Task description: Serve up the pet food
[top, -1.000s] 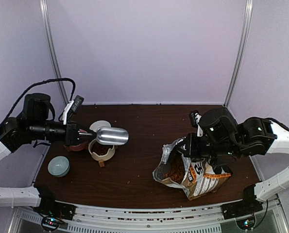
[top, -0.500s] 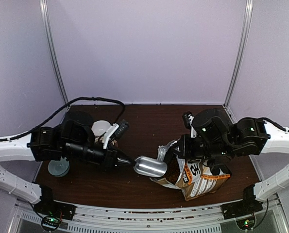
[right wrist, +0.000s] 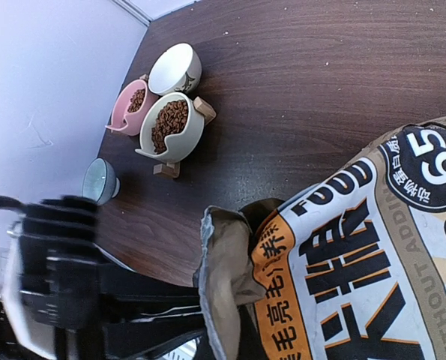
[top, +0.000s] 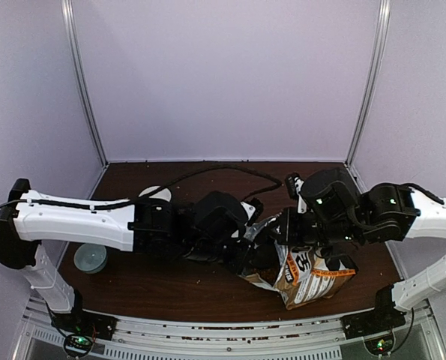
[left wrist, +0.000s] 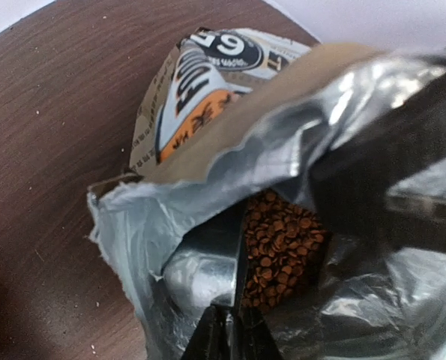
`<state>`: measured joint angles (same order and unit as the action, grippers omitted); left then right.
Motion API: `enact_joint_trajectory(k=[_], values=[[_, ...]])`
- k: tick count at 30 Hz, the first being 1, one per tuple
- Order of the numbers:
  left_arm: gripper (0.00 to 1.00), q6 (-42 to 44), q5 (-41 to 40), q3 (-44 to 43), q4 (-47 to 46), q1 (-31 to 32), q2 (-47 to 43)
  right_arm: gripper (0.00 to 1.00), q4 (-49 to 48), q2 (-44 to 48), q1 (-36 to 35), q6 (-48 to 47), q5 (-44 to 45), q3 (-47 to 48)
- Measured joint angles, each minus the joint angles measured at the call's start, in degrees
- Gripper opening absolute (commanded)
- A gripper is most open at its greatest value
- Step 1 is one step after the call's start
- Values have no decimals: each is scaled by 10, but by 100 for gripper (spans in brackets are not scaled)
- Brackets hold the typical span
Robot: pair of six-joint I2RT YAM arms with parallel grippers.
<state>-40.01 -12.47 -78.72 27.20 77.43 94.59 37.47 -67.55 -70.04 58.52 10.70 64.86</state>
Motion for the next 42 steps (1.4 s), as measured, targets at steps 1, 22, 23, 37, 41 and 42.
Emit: enact_joint_trajectory(k=[1, 22, 23, 37, 41, 42], values=[[0, 0, -5, -5, 4, 1, 12, 0, 0, 0, 0, 0, 0, 0], [0, -12, 188, 40, -203, -28, 87, 0, 22, 28, -4, 10, 8, -15], [0, -16, 199, 45, -214, -29, 87, 0, 23, 29, -4, 10, 8, -15], [0, -158, 287, 191, -357, -51, 7, 0, 18, 44, -5, 18, 11, -26], [0, -218, 295, 248, -400, -61, -31, 0, 18, 45, -5, 19, 12, -26], [0, -233, 296, 263, -413, -63, -41, 0, 18, 45, -5, 19, 12, -26]])
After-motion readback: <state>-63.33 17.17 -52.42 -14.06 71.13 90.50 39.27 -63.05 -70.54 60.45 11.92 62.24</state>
